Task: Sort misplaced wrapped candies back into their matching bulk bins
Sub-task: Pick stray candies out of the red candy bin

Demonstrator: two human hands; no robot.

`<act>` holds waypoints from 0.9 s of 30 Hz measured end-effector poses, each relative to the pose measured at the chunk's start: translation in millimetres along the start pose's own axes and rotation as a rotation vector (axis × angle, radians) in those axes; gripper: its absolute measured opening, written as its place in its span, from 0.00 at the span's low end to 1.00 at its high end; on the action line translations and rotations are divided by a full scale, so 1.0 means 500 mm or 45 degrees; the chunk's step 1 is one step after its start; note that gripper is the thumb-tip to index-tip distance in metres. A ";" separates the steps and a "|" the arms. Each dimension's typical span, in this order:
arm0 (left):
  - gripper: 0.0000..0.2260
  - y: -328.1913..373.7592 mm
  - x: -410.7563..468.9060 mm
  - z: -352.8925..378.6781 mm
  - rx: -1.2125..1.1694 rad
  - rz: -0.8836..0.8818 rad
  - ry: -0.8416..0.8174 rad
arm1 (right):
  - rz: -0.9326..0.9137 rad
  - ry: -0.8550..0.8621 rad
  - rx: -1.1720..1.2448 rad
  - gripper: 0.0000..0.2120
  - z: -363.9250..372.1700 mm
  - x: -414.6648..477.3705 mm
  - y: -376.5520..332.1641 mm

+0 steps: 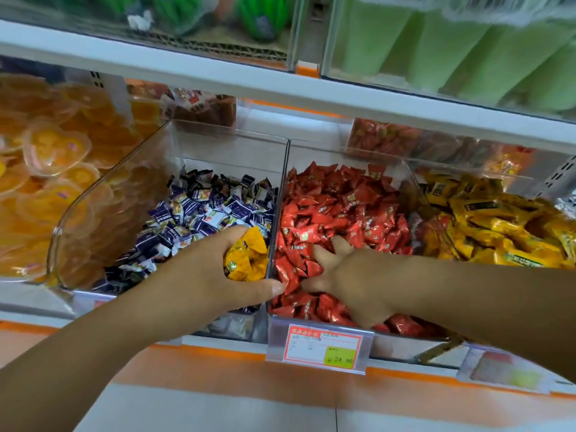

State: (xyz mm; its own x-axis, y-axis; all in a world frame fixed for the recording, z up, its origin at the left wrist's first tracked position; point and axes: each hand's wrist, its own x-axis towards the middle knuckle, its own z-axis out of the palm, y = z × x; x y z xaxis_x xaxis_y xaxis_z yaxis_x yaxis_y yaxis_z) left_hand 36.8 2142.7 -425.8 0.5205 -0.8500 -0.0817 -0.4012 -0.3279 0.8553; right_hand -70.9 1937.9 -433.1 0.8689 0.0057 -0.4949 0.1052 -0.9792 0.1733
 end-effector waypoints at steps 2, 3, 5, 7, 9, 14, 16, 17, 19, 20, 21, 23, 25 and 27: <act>0.15 -0.002 0.000 0.000 0.005 0.035 -0.006 | 0.021 -0.121 -0.028 0.34 -0.008 0.012 -0.010; 0.17 -0.002 0.000 0.000 0.011 0.053 -0.014 | 0.047 -0.144 -0.022 0.34 -0.014 0.018 -0.008; 0.17 -0.001 -0.002 0.002 0.002 0.058 0.001 | 0.039 -0.088 0.055 0.31 -0.026 0.029 0.003; 0.17 0.003 -0.003 0.002 -0.014 0.052 0.028 | 0.055 0.000 0.176 0.26 -0.029 0.031 0.026; 0.16 0.004 -0.003 0.002 -0.026 0.062 0.045 | 0.079 0.111 0.379 0.23 -0.029 0.032 0.044; 0.21 0.006 -0.004 0.000 -0.019 0.002 0.015 | 0.214 0.365 0.975 0.20 -0.049 0.022 0.088; 0.19 0.010 -0.004 0.000 -0.032 0.004 0.018 | 0.242 0.438 1.015 0.21 -0.070 0.009 0.106; 0.20 0.014 -0.002 0.000 -0.025 0.004 0.021 | 0.262 0.458 1.001 0.24 -0.079 0.004 0.114; 0.20 0.019 0.000 -0.001 0.009 0.002 0.021 | 0.296 0.497 0.962 0.26 -0.098 -0.004 0.126; 0.19 0.020 0.001 -0.002 0.024 -0.002 0.013 | 0.315 0.499 0.926 0.27 -0.106 -0.009 0.128; 0.18 0.018 0.001 -0.002 0.030 -0.007 0.008 | 0.326 0.508 0.827 0.29 -0.112 -0.014 0.127; 0.16 0.015 0.003 -0.004 0.019 -0.008 -0.014 | 0.322 0.535 0.464 0.32 -0.120 -0.028 0.113; 0.15 0.013 0.003 -0.004 0.012 -0.017 -0.032 | 0.223 0.602 0.217 0.23 -0.121 -0.048 0.074; 0.15 0.013 0.003 -0.004 0.016 -0.029 -0.029 | 0.055 0.547 0.190 0.12 -0.104 -0.061 0.032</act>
State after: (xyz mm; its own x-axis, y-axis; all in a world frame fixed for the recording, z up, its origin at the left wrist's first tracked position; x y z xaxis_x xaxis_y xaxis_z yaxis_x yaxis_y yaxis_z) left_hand 36.5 2140.3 -419.1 0.5124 -0.8513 -0.1132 -0.3990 -0.3528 0.8464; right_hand -70.7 1932.5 -370.9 0.9961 0.0170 -0.0864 0.0210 -0.9987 0.0455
